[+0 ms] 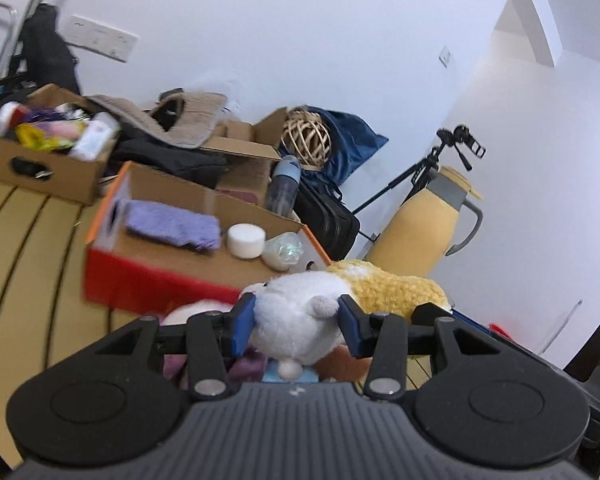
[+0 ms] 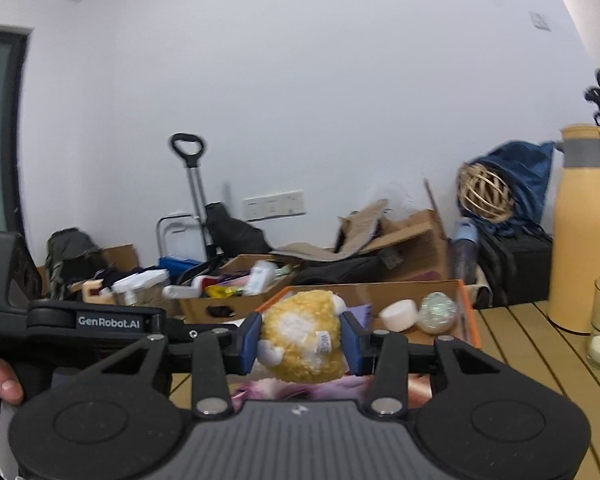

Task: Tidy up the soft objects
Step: 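Carry the plush hamster into the cardboard box and open both grippers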

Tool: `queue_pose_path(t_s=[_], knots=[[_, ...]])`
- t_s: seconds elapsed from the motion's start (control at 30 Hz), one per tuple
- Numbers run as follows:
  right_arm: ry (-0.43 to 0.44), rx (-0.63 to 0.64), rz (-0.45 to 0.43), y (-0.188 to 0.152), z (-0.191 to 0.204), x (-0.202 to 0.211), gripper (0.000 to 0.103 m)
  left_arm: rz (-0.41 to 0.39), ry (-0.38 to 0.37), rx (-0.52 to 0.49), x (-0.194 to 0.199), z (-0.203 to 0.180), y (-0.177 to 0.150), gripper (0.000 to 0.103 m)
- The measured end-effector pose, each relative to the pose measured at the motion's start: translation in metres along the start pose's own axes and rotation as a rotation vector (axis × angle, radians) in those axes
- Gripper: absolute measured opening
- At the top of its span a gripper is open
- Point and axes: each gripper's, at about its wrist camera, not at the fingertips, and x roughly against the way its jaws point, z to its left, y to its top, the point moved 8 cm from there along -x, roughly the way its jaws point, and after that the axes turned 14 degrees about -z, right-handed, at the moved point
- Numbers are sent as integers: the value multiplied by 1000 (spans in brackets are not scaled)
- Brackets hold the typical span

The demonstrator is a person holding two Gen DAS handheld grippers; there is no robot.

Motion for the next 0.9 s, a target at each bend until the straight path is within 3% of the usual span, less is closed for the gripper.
queue_pose_path(t_s=[0.27,0.53,0.7,0.8,0.9], knots=[[-64,1,29,0,-81,-76,41,91,26,-56,-127,5,14,45],[-143,-13,162,-50,-155,-153,41,249,89,-90,-242,28,-21,45],[-173,36,265,-74,-156,-165,45,313,115,-161,-257,30,-39,47],[-163,95,289,-79,-143,-160,49,280,80,-148,-248,24,-34,61],[-169,108,296,-74,-133,-151,51,264,75,-150,-228,19,-23,62]])
